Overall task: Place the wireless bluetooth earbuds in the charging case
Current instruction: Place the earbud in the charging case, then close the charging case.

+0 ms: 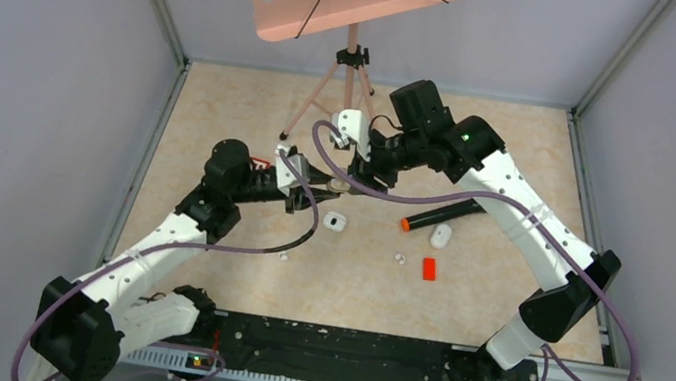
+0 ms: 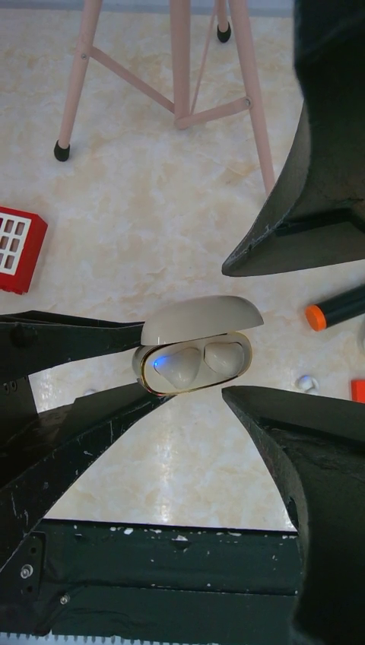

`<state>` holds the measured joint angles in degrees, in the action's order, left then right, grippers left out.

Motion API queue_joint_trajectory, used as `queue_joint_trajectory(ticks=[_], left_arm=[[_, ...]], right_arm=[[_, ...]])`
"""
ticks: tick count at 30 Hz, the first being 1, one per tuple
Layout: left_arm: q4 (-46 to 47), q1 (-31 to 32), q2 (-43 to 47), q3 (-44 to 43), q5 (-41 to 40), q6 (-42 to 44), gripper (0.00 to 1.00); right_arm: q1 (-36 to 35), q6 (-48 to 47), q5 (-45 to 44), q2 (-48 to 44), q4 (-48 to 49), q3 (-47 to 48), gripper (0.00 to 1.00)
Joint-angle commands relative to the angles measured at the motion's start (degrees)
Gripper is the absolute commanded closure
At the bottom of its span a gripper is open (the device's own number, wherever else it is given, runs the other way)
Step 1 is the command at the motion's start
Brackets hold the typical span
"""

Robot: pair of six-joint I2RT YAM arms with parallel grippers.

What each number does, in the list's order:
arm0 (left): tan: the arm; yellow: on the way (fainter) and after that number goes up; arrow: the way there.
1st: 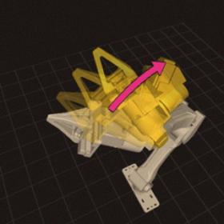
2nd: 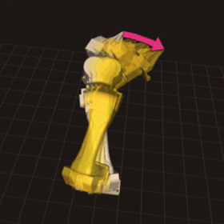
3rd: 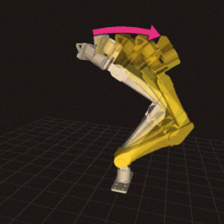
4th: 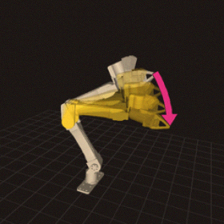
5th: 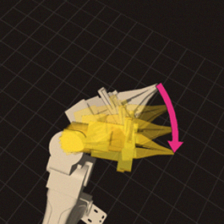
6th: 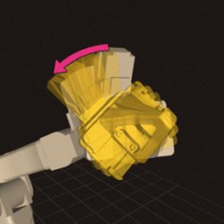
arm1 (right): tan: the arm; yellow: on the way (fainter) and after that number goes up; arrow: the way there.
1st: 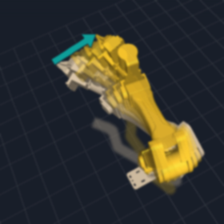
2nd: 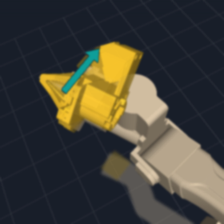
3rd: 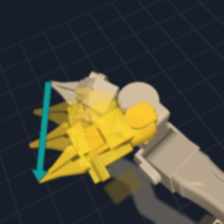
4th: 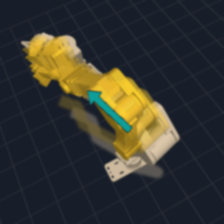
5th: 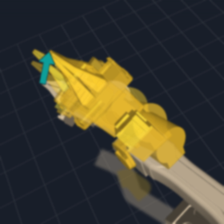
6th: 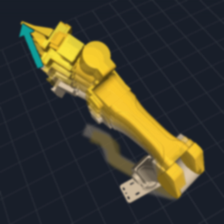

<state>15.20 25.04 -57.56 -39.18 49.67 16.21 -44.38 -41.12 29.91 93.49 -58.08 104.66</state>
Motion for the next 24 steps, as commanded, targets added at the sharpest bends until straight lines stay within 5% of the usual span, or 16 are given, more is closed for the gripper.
queue_joint_trajectory(ticks=[1,11,15,17,24], left_arm=[[2.9,0.3,-0.3,-2.1,0.5,-1.2,1.00],[3.8,0.1,-2.7,-2.7,-10.7,-11.0,1.00],[0.3,-0.1,-3.7,-1.4,-9.5,-9.9,1.00],[-4.6,-0.2,-4.9,-0.7,-9.2,-7.1,1.00],[-23.8,-2.4,-14.6,-5.5,-15.8,-12.5,1.00]], right_arm=[[0.2,-1.3,2.0,-1.1,1.6,0.5,0.45],[0.3,-4.0,4.3,-2.9,-1.3,2.6,0.54],[0.3,2.8,-8.4,-7.5,7.2,-3.8,0.49],[2.1,5.2,-14.4,-9.6,11.3,-9.5,0.47],[10.2,14.6,-7.7,-15.3,13.4,-25.4,0.47]])
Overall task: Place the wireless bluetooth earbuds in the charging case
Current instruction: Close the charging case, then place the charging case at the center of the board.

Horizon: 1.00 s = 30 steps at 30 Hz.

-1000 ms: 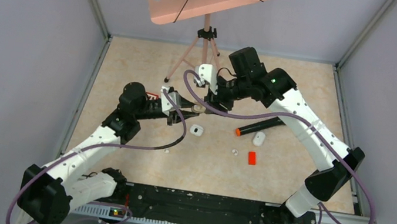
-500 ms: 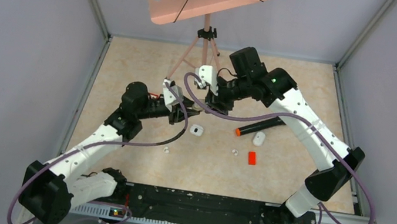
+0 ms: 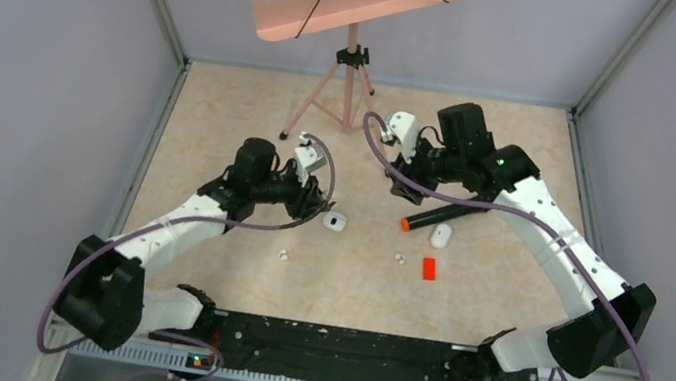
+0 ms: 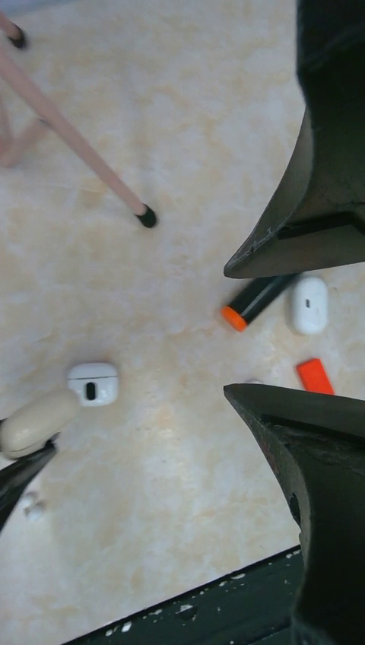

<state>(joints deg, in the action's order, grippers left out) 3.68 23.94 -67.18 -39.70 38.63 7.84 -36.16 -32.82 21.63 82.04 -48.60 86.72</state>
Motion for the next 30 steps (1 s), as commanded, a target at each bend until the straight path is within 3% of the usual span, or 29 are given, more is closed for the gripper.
queue_joint_trajectory(ticks=[1,6,12,19,24,25,27,30], left_arm=[[-14.7,-1.4,-6.9,-6.7,-6.2,-5.2,1.00],[-26.9,-3.3,-18.9,-16.0,-11.8,-11.1,1.00],[-36.3,-9.5,-29.8,-23.3,-11.3,-13.5,1.00],[-36.7,-11.1,-34.1,-23.5,-6.4,-14.8,0.81],[-36.8,-11.1,-34.4,-23.8,-9.6,-15.0,0.70],[-37.0,-11.1,-34.2,-23.9,-10.4,-15.0,0.66],[-37.7,-11.1,-33.0,-24.2,-12.3,-14.9,0.45],[-38.6,-11.3,-29.8,-23.7,-15.3,-14.2,0.38]], right_arm=[[2.1,7.1,0.6,-5.2,5.0,-10.0,0.47],[2.5,11.2,1.7,-7.7,7.6,-16.7,0.46],[5.0,9.9,0.5,-8.5,7.7,-19.5,0.45],[11.6,13.2,-5.4,-6.0,8.6,-21.4,0.47],[14.1,13.3,-8.9,-4.8,7.7,-24.0,0.47],[14.6,13.2,-9.4,-4.7,7.5,-24.5,0.47],[15.5,12.7,-8.8,-4.9,7.3,-25.5,0.47],[16.8,5.9,-5.9,-5.5,6.1,-26.7,0.47]])
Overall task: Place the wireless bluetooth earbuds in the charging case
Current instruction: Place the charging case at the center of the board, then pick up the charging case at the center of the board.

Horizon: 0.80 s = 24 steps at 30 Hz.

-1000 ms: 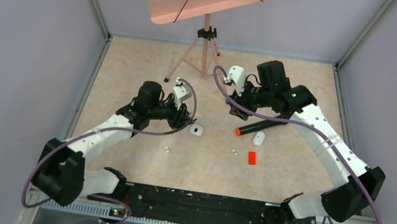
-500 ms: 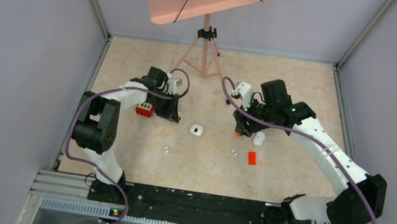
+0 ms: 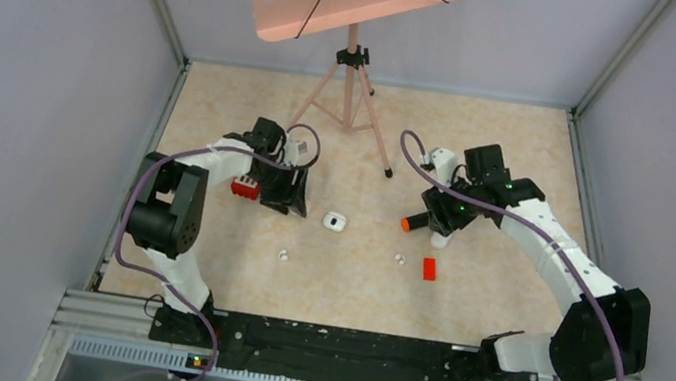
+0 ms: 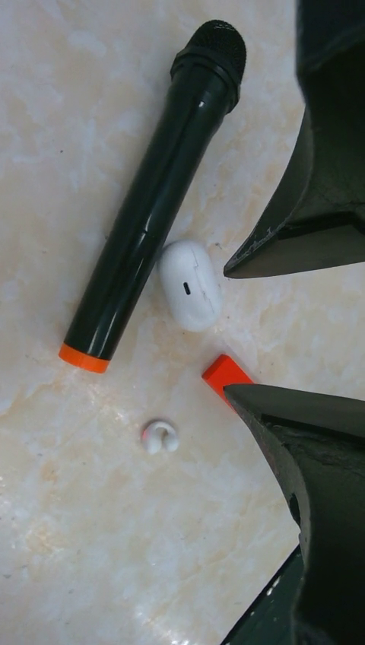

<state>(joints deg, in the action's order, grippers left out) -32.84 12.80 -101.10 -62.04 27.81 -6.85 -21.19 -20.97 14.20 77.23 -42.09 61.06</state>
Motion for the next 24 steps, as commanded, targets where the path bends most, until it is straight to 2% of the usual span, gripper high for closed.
queue_joint_trajectory(ticks=[1,4,7,10,14,16,20,24], left_arm=[[-2.4,-0.3,5.5,-1.2,-5.1,0.9,0.37],[-2.9,-0.8,10.2,0.1,-5.7,2.0,0.32],[-1.2,-0.8,16.9,3.1,-4.5,3.8,0.29],[2.1,-0.8,23.8,7.4,-4.3,4.4,0.28],[8.3,-0.3,33.4,12.7,-3.7,5.0,0.28],[11.1,0.1,37.1,14.7,-2.8,5.6,0.28],[9.6,0.7,39.8,15.8,-1.3,8.7,0.28],[7.7,0.9,40.0,16.0,-0.6,13.2,0.29]], right_arm=[[2.6,-11.7,4.2,-1.4,-0.9,-1.5,0.48],[5.6,-31.2,11.3,-5.3,-1.6,-4.8,0.50],[6.3,-50.0,11.9,-7.9,-0.8,-8.8,0.51],[6.3,-56.8,10.7,-5.4,-0.8,-9.2,0.52],[6.7,-59.6,9.4,-0.9,-1.8,-8.1,0.53],[6.9,-65.9,9.5,-0.7,-2.6,-8.7,0.53],[7.3,-79.2,10.3,-1.4,-2.0,-11.8,0.51],[7.2,-87.2,10.8,1.2,-2.0,-11.6,0.49]])
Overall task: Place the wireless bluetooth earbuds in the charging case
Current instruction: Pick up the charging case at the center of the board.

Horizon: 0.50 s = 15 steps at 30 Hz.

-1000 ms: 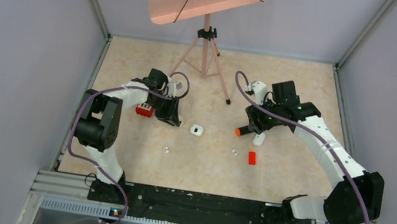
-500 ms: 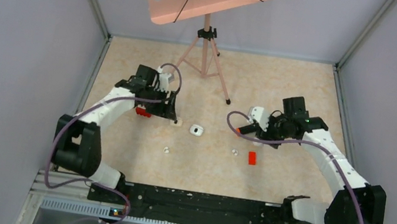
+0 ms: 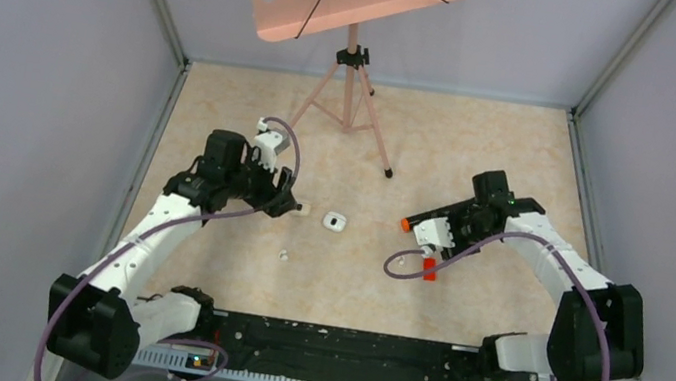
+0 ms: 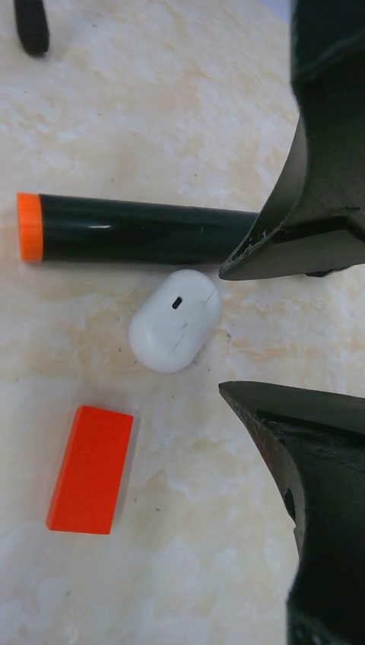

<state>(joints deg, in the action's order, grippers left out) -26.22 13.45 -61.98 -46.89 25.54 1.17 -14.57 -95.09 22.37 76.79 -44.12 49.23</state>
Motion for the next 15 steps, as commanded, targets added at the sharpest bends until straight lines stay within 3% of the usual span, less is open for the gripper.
queue_joint_trajectory(ticks=[1,2,3,8,15], left_arm=[[1.1,0.3,1.1,0.9,1.2,5.8,0.22],[1.4,0.3,1.2,1.0,0.3,5.9,0.10],[1.7,0.3,1.4,1.0,-0.2,6.2,0.07],[1.3,0.3,1.7,-0.3,2.7,7.1,0.01],[0.7,0.3,0.3,-3.2,5.6,6.9,0.01]], right_arm=[[0.6,-14.2,2.7,2.7,-0.4,0.8,0.48],[0.6,-14.9,2.9,3.7,-0.8,1.5,0.48],[0.6,-15.5,3.3,4.7,-0.9,2.0,0.48],[0.6,-20.0,4.1,9.2,-2.2,4.4,0.46],[0.6,-24.5,0.0,13.8,-2.2,5.2,0.46]])
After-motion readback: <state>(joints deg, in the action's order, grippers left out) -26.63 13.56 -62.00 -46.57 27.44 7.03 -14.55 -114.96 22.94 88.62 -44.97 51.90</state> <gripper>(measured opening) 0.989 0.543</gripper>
